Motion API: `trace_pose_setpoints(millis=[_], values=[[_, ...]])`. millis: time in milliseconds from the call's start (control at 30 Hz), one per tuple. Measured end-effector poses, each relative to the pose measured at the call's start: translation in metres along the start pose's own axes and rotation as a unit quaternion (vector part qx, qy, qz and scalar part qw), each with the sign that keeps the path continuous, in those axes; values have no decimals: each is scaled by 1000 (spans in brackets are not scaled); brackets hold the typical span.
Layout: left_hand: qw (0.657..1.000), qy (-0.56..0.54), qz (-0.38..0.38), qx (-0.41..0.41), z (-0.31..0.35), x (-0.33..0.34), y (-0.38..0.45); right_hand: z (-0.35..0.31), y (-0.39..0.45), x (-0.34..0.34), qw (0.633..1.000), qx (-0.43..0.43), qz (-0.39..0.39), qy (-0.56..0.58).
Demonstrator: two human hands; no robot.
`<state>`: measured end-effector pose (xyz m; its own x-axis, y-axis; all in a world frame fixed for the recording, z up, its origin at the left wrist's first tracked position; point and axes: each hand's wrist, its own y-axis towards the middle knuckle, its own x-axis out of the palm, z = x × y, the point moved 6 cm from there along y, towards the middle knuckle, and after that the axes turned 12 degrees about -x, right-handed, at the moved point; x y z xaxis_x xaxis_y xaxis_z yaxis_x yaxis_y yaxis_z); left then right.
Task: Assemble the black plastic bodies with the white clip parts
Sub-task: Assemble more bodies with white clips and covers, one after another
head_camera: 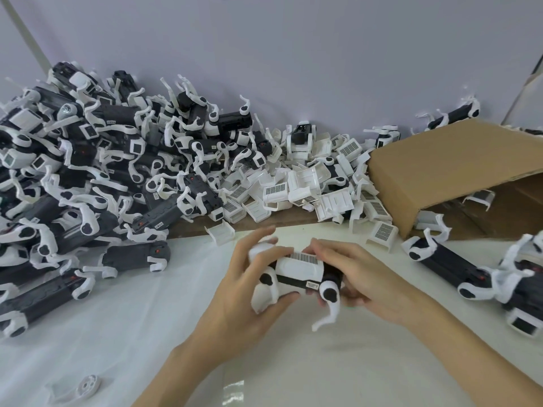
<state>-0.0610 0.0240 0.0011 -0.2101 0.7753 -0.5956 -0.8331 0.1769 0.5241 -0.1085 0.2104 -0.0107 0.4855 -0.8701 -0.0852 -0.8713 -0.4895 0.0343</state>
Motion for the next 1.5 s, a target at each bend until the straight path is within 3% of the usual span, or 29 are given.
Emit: trace_pose_setpoints(millis=[100, 167, 233, 300, 400, 500, 667, 833, 933, 1100, 1200, 1300, 1367, 1500], values=[[997, -22, 41, -61, -6, -5, 0, -14, -1, -1, 984, -118, 59, -119], [991, -33, 68, -110, -12, -6, 0, -28, -6, 0, 930, -230, 95, -270], [985, -46, 84, -146, -17, -6, 0, -28, -10, 15, 888, -264, 61, -371], [983, -46, 85, -157, -18, -4, -1, -21, -9, 24, 874, -258, 65, -407], [986, -37, 90, -138, -15, -2, -2, -21, -6, 23, 884, -262, 124, -367], [987, -37, 95, -125, -9, -2, -3, -22, -4, 21, 891, -265, 111, -351], [990, -27, 103, -97, -1, -3, 0, -24, -7, 17, 870, -267, 126, -396], [984, -69, 73, -146, -11, -2, -4, -22, -6, 21, 874, -259, 99, -400], [988, -50, 78, -123, -9, -3, -2, -22, -6, 21, 885, -259, 94, -374], [994, -25, 70, -80, -1, -6, 3, -26, -7, 17, 871, -288, 116, -381], [982, -149, 16, -113, -2, -6, 4, -24, -6, 16, 883, -315, 125, -324], [933, -315, -8, -174, -7, -12, 5, -15, -3, 10, 909, -302, 124, -261], [932, -308, 20, -189, -7, -16, 7, -11, -1, 11, 913, -292, 106, -265], [945, -273, 51, -174, 1, -16, 7, -11, -3, 19, 886, -308, 104, -330]])
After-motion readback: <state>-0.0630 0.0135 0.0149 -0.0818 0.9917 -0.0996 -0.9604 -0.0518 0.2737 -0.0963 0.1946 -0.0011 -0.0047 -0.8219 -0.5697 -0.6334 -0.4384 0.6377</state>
